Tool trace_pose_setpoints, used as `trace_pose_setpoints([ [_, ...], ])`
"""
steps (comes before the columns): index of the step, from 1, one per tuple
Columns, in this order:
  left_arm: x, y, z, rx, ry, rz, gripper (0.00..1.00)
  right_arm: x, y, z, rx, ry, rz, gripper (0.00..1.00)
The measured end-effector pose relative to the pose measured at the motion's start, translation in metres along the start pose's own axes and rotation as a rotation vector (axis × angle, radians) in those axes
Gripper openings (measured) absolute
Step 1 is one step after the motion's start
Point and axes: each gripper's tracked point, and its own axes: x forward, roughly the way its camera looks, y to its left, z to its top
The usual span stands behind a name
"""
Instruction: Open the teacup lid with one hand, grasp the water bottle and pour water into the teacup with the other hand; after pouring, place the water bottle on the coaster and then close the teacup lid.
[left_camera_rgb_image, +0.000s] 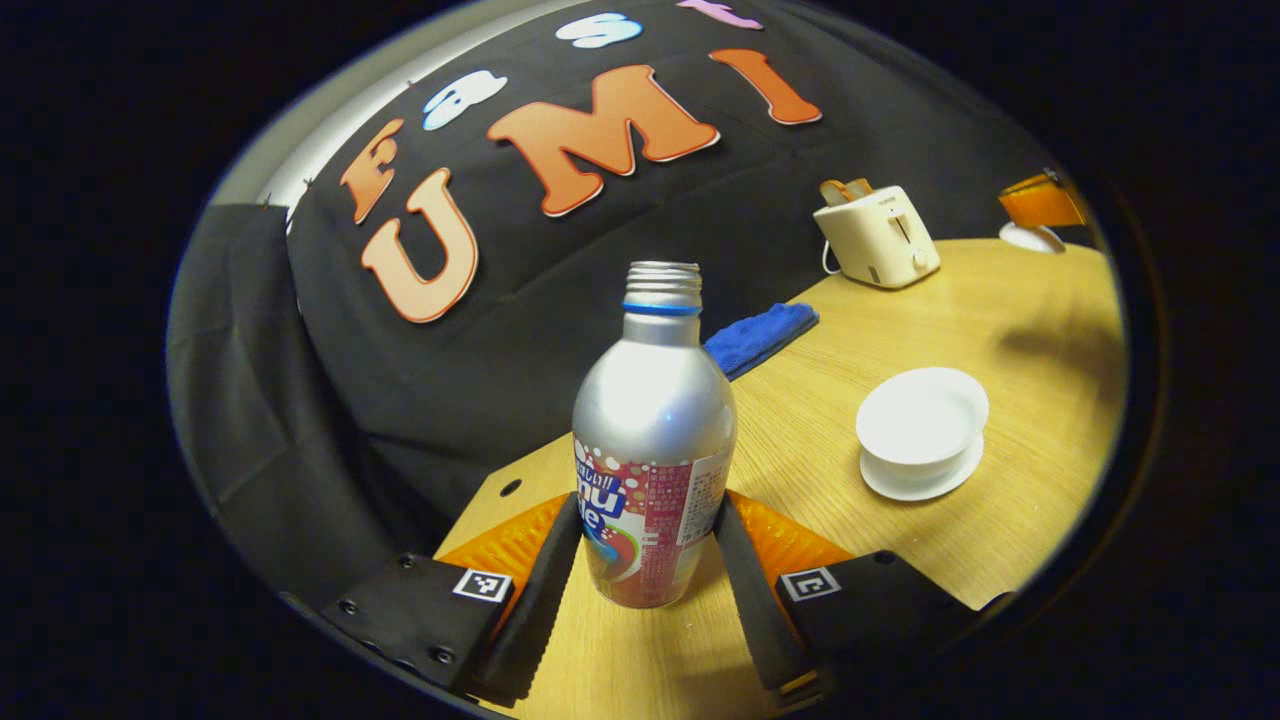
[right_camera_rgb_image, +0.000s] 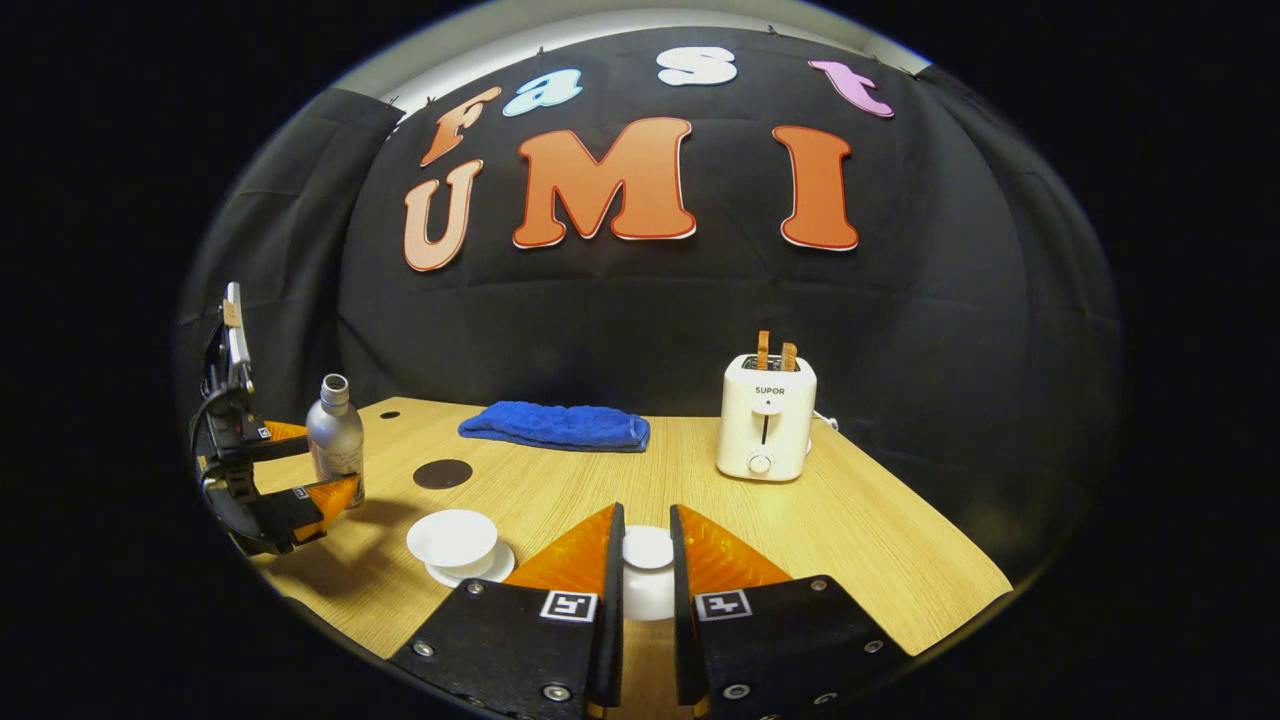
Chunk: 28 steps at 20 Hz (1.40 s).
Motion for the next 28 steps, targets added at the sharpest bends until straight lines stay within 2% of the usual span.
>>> trace_pose_setpoints([
  [4,-0.002,-0.008,0.002,0.173,-0.008,0.005,0.83,-0.003,-0.002,0.0,-0.034,-0.01,-0.007,0.21],
  [5,-0.004,-0.01,0.001,0.206,-0.008,0.002,0.79,-0.003,-0.001,0.0,-0.037,-0.011,-0.001,0.22],
  [6,-0.002,-0.01,0.002,0.245,-0.008,0.003,0.82,-0.003,-0.001,-0.001,-0.039,-0.01,-0.001,0.22],
  [8,0.001,-0.013,0.007,0.343,-0.018,0.007,0.83,-0.004,-0.003,-0.002,-0.045,-0.01,-0.001,0.21],
  [9,0.004,-0.013,0.004,0.38,-0.017,0.008,0.79,-0.004,-0.004,-0.002,-0.046,-0.008,-0.001,0.21],
  [10,0.008,-0.013,0.002,0.408,-0.01,0.008,0.83,-0.003,-0.005,-0.004,-0.048,-0.007,-0.002,0.22],
  [16,0.009,-0.006,0.007,0.579,-0.011,0.022,0.83,-0.004,-0.014,-0.007,-0.045,-0.006,-0.009,0.22],
  [17,0.007,-0.003,0.009,0.613,-0.014,0.031,0.87,-0.004,-0.015,-0.006,-0.044,-0.006,-0.01,0.22],
  [19,0.007,-0.001,0.012,0.666,-0.022,0.041,0.83,-0.003,-0.015,-0.006,-0.038,-0.006,-0.008,0.22],
  [21,0.006,0.001,0.017,0.721,-0.032,0.048,0.87,-0.003,-0.016,-0.007,-0.034,-0.007,-0.007,0.22],
  [23,0.004,0.004,0.024,0.791,-0.049,0.063,0.83,-0.005,-0.018,-0.005,-0.03,-0.018,-0.006,0.22],
  [28,0.006,0.008,0.033,0.925,-0.075,0.066,0.87,-0.007,-0.018,-0.005,-0.034,-0.023,-0.001,0.22],
])
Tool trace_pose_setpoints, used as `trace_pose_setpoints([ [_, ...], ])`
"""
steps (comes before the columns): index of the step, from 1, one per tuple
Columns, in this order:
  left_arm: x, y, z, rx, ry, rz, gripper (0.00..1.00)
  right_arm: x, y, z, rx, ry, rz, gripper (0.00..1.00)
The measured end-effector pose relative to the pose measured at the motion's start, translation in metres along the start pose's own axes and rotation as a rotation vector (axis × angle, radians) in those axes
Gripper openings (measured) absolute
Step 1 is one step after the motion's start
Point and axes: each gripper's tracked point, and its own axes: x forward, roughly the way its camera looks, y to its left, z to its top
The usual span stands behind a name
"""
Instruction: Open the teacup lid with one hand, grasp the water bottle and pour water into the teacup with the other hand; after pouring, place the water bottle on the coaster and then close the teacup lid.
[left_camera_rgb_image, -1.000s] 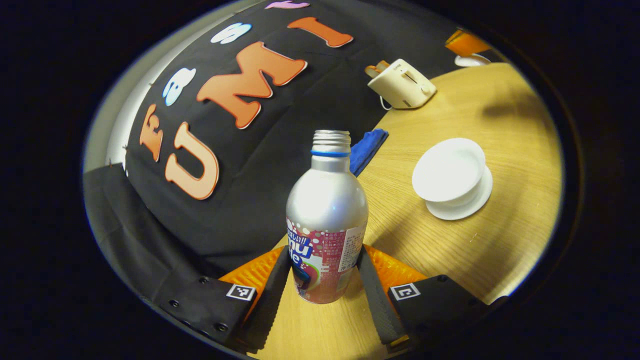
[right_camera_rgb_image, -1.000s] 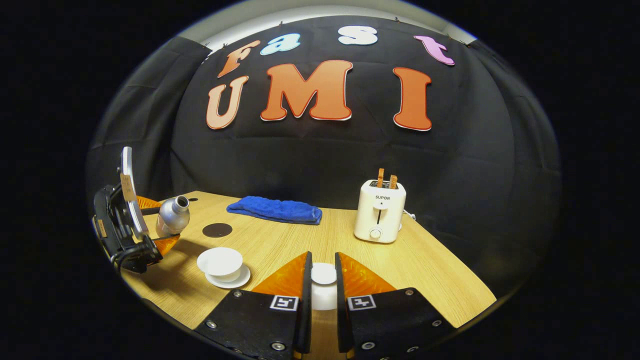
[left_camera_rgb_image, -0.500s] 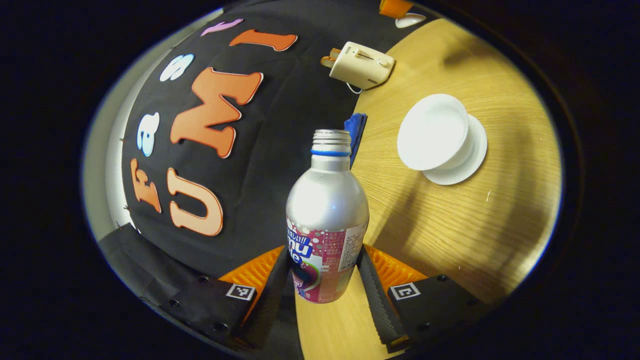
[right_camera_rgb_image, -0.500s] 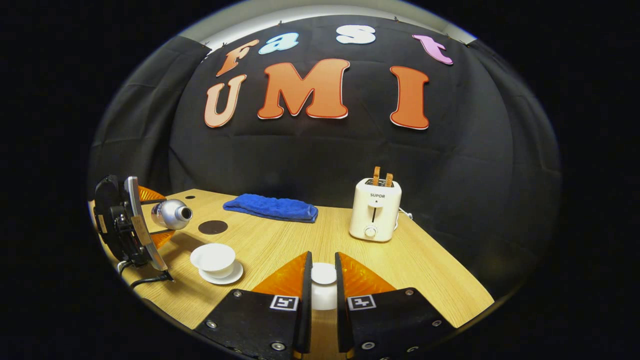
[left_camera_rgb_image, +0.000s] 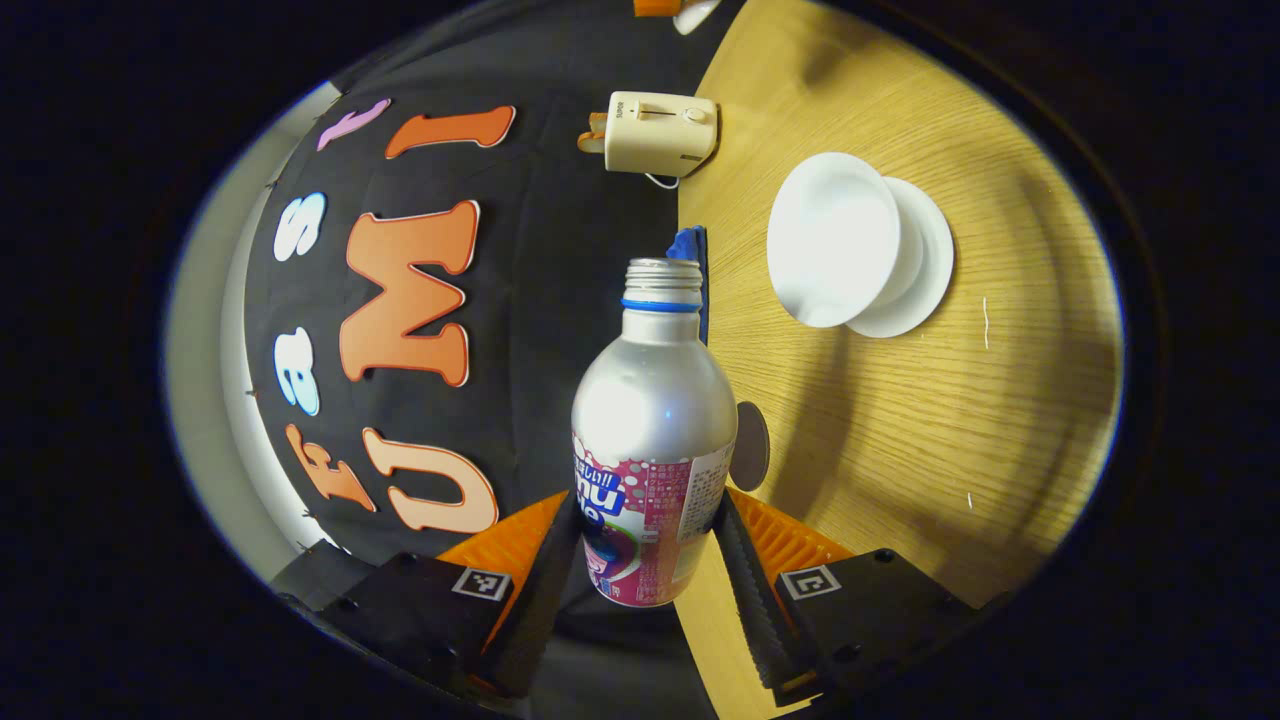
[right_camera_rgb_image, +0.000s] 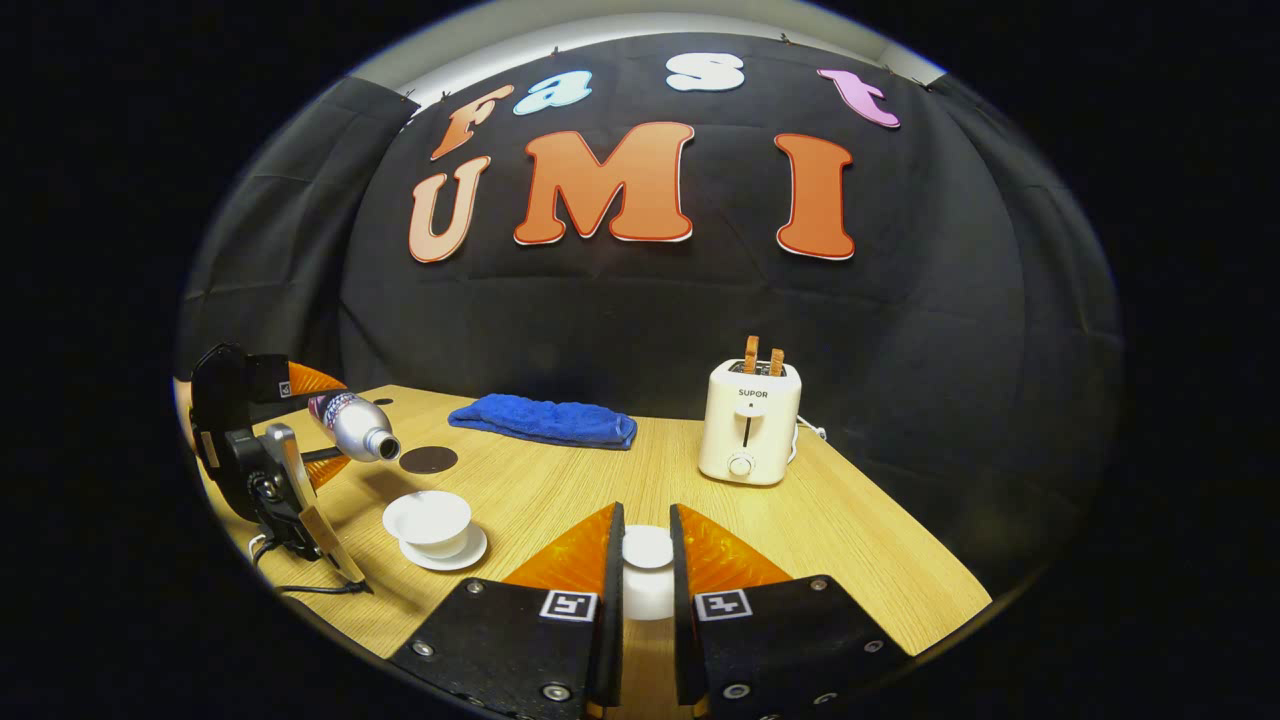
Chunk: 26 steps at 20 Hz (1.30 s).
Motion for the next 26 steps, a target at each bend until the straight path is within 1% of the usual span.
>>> trace_pose_setpoints([
  [1,0.0,0.002,0.001,0.037,-0.01,0.011,0.87,-0.001,-0.001,0.0,-0.001,-0.001,-0.002,0.21],
  [2,0.001,0.007,0.005,0.087,-0.015,0.032,0.8,-0.001,-0.002,0.001,-0.001,-0.006,-0.002,0.22],
  [3,0.0,0.007,0.008,0.126,-0.016,0.049,0.86,-0.003,-0.002,0.003,0.001,-0.014,-0.002,0.22],
  [5,-0.002,0.01,0.008,0.162,-0.03,0.049,0.8,-0.006,-0.003,0.002,0.002,-0.016,-0.002,0.21],
  [11,-0.003,0.021,0.014,0.299,-0.059,0.1,0.8,-0.012,-0.007,0.003,0.002,-0.024,-0.008,0.22],
  [12,-0.003,0.023,0.015,0.313,-0.057,0.105,0.8,-0.013,-0.008,0.005,0.001,-0.034,-0.012,0.22],
  [13,-0.004,0.024,0.015,0.325,-0.056,0.111,0.86,-0.014,-0.008,0.007,-0.004,-0.042,-0.01,0.22],
  [14,-0.002,0.024,0.016,0.334,-0.056,0.114,0.8,-0.013,-0.007,0.008,-0.01,-0.048,-0.008,0.22],
  [15,-0.002,0.025,0.015,0.343,-0.054,0.114,0.83,-0.013,-0.008,0.01,-0.011,-0.053,-0.009,0.22],
  [16,-0.003,0.026,0.017,0.354,-0.052,0.116,0.8,-0.014,-0.008,0.011,-0.012,-0.054,-0.007,0.22],
  [18,-0.005,0.029,0.019,0.376,-0.05,0.126,0.83,-0.014,-0.008,0.011,-0.013,-0.058,-0.009,0.22],
  [19,-0.005,0.029,0.018,0.385,-0.049,0.129,0.83,-0.014,-0.008,0.01,-0.013,-0.058,-0.011,0.22],
  [20,-0.003,0.03,0.019,0.393,-0.05,0.134,0.8,-0.014,-0.008,0.01,-0.013,-0.057,-0.009,0.21],
  [21,-0.003,0.032,0.019,0.401,-0.049,0.14,0.83,-0.014,-0.008,0.01,-0.012,-0.056,-0.011,0.22],
  [22,-0.002,0.032,0.019,0.407,-0.049,0.146,0.8,-0.013,-0.007,0.009,-0.013,-0.053,-0.009,0.21],
  [24,-0.006,0.033,0.022,0.424,-0.05,0.157,0.83,-0.012,-0.007,0.008,-0.016,-0.051,-0.01,0.22],
  [26,-0.01,0.036,0.024,0.441,-0.055,0.17,0.8,-0.012,-0.007,0.009,-0.017,-0.056,-0.013,0.22],
])
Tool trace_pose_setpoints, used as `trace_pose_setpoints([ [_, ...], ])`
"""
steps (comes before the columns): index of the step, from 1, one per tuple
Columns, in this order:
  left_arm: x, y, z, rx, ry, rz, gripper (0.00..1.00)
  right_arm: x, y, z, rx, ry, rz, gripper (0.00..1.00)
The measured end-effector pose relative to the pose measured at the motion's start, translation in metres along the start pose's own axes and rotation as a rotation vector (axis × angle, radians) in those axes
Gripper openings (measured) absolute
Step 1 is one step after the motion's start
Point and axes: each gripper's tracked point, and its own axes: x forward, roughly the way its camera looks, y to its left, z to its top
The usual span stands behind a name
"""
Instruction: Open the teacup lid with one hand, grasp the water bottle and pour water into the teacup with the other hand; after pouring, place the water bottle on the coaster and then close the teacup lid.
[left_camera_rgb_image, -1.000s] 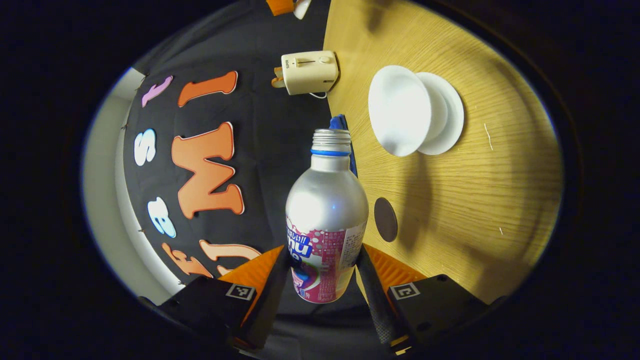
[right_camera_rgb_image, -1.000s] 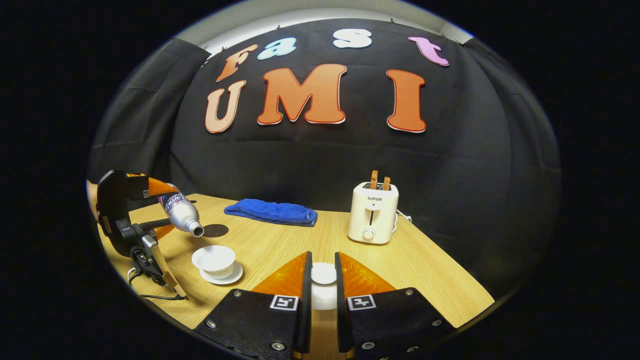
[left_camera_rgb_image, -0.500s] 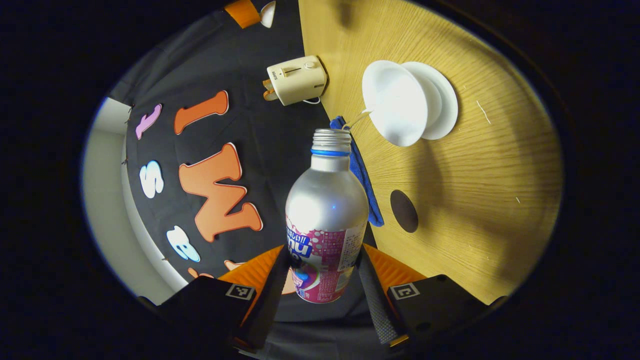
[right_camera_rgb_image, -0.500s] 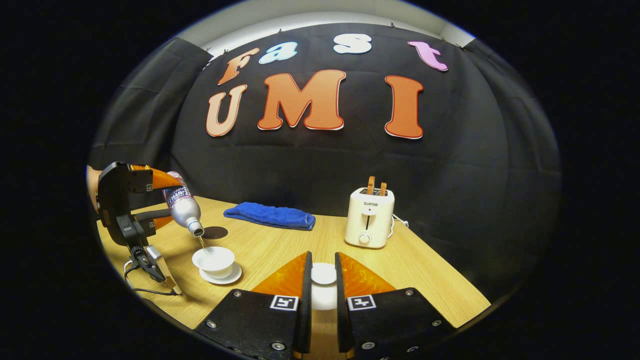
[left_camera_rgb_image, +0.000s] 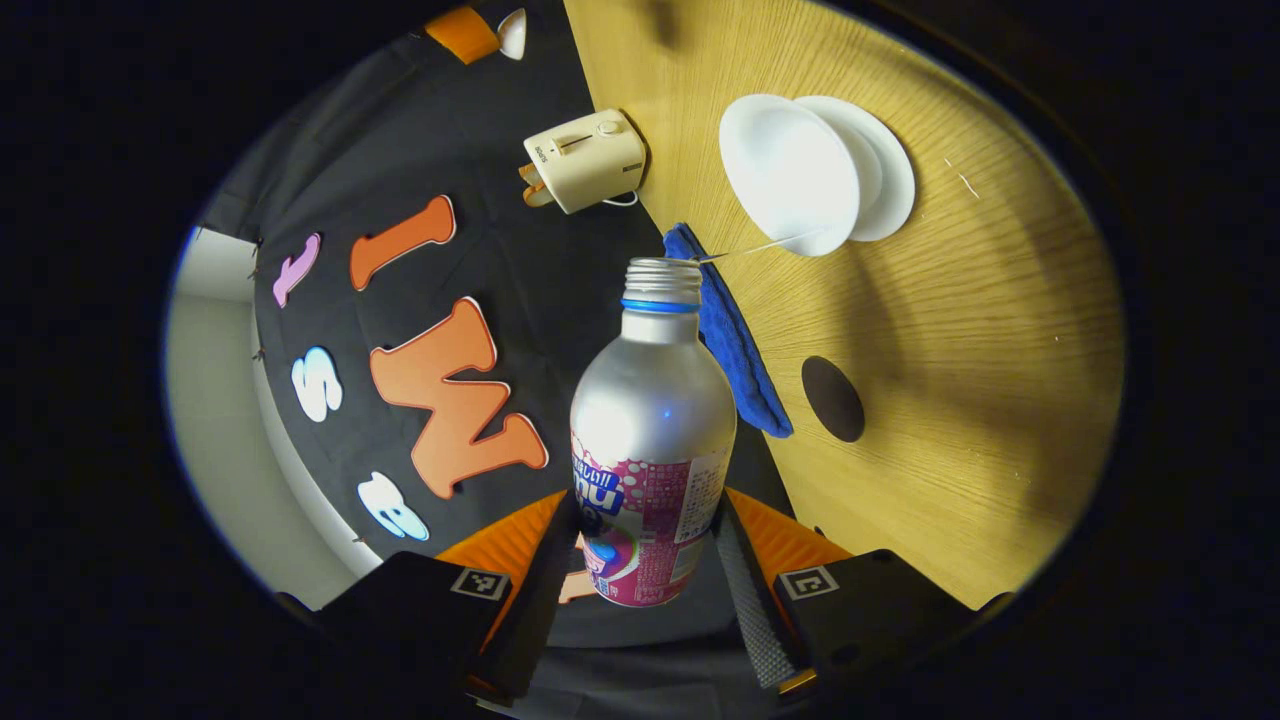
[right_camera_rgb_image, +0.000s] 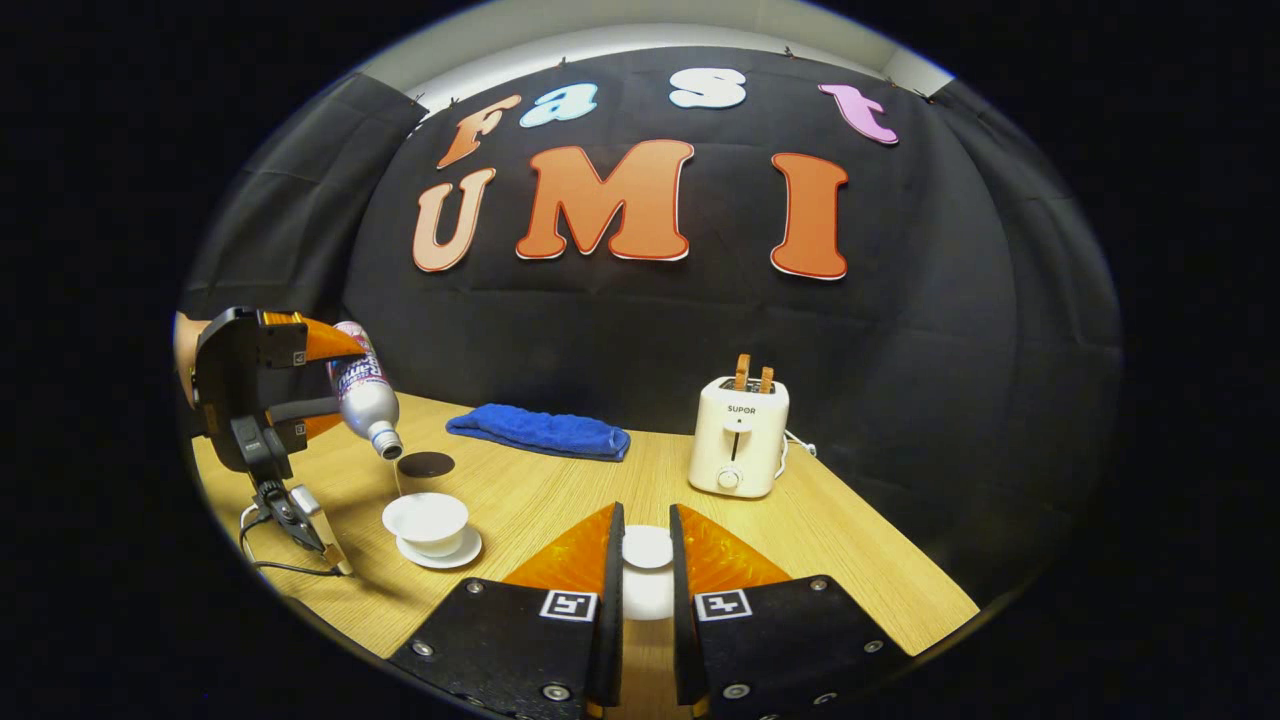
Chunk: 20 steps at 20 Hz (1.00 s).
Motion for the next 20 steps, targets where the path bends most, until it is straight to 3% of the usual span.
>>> trace_pose_setpoints([
  [4,0.004,0.016,-0.004,0.027,-0.004,0.024,0.85,0.001,-0.001,-0.001,0.006,-0.001,-0.001,0.21],
  [20,0.001,0.052,-0.012,0.109,-0.015,0.106,0.83,-0.003,-0.003,-0.006,0.004,0.005,0.006,0.21],
])
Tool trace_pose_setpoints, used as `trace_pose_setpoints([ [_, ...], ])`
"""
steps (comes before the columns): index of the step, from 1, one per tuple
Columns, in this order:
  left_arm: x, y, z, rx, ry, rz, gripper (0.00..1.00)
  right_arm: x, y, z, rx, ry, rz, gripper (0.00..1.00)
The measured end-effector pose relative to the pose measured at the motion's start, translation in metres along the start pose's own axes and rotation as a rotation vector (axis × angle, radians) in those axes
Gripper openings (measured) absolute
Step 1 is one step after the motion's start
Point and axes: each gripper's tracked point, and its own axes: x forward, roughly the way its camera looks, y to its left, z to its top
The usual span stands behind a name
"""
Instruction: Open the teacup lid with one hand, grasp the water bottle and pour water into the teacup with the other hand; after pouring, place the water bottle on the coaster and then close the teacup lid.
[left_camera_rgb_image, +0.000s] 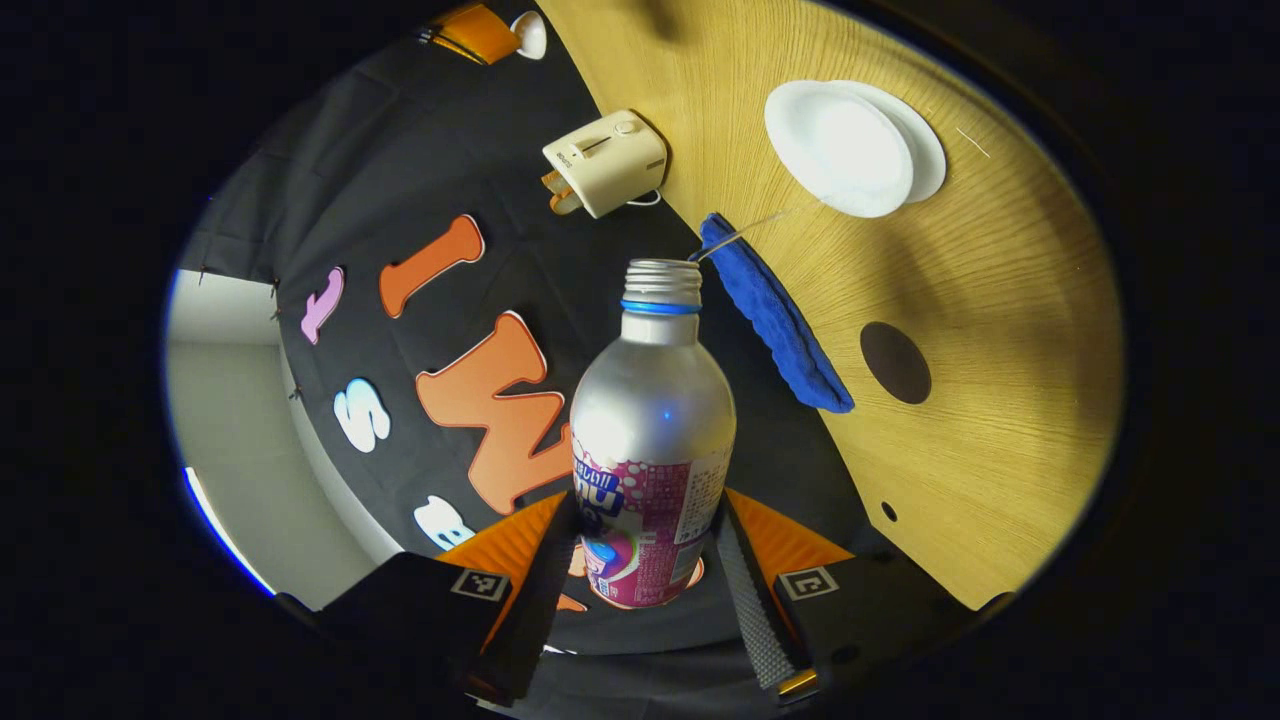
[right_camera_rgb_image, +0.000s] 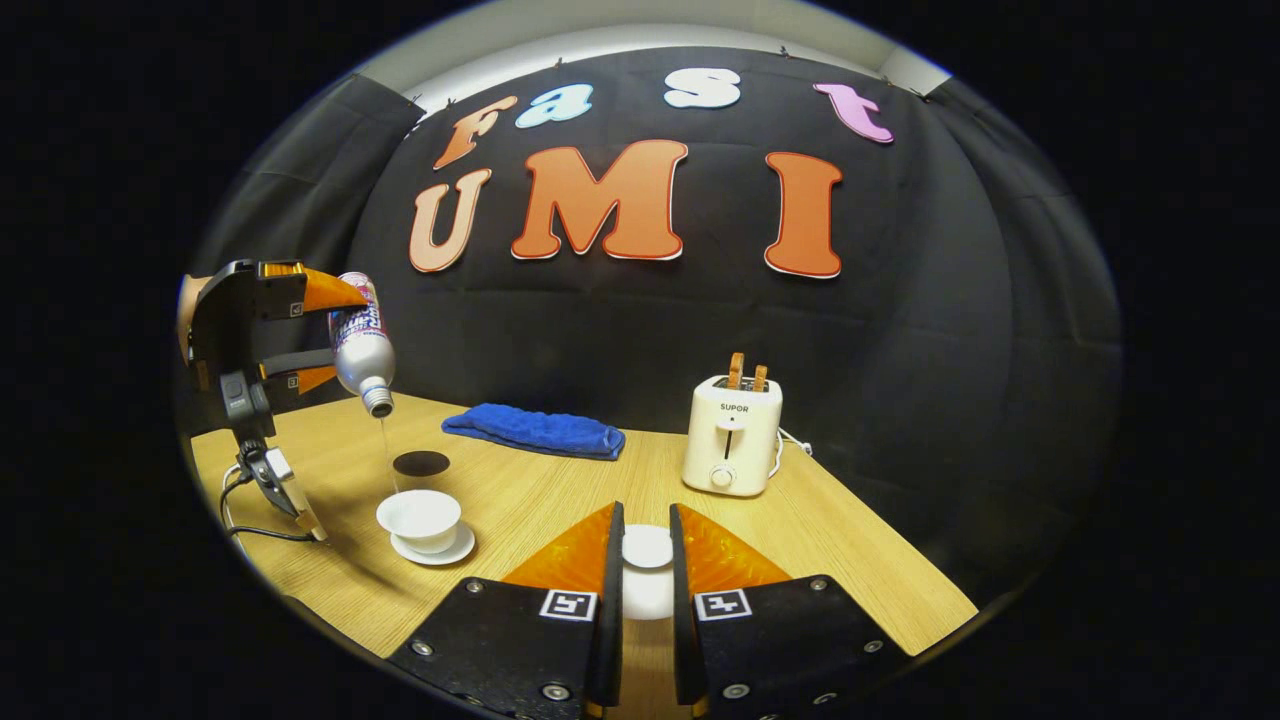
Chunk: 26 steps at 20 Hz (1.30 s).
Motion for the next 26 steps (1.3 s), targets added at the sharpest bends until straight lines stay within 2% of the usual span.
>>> trace_pose_setpoints([
  [1,0.0,0.0,0.001,0.001,-0.004,0.001,0.8,0.0,0.0,0.0,-0.003,0.001,0.001,0.21],
  [2,0.001,-0.002,0.005,-0.004,-0.01,0.002,0.82,0.0,0.001,0.0,-0.004,0.0,0.0,0.22],
  [10,-0.003,-0.019,0.021,-0.055,-0.029,0.019,0.82,0.0,0.016,-0.004,-0.001,0.015,0.027,0.21],
  [11,-0.004,-0.018,0.019,-0.066,-0.024,0.023,0.8,0.0,0.018,-0.002,0.0,0.012,0.031,0.21],
  [12,-0.006,-0.018,0.017,-0.08,-0.022,0.029,0.82,0.001,0.02,0.0,0.001,0.009,0.034,0.21],
  [13,-0.005,-0.015,0.016,-0.103,-0.021,0.042,0.79,0.002,0.023,0.003,0.004,0.004,0.036,0.21],
  [15,-0.008,-0.005,0.011,-0.153,-0.02,0.089,0.82,0.003,0.027,0.006,0.011,-0.001,0.042,0.22],
  [17,-0.01,0.008,0.004,-0.232,-0.016,0.143,0.79,0.005,0.033,0.011,0.016,-0.005,0.05,0.22],
  [19,-0.011,0.018,-0.011,-0.336,0.01,0.197,0.82,0.006,0.04,0.017,0.017,-0.012,0.059,0.22],
  [20,-0.013,0.025,-0.02,-0.393,0.033,0.236,0.78,0.007,0.045,0.019,0.018,-0.016,0.064,0.22],
  [24,-0.019,0.042,-0.054,-0.668,0.1,0.35,0.82,0.011,0.06,0.031,0.021,-0.029,0.082,0.22],
  [25,-0.021,0.047,-0.064,-0.739,0.12,0.373,0.77,0.012,0.063,0.034,0.022,-0.033,0.084,0.22],
  [26,-0.021,0.049,-0.072,-0.816,0.131,0.388,0.81,0.012,0.067,0.037,0.022,-0.034,0.092,0.22],
])
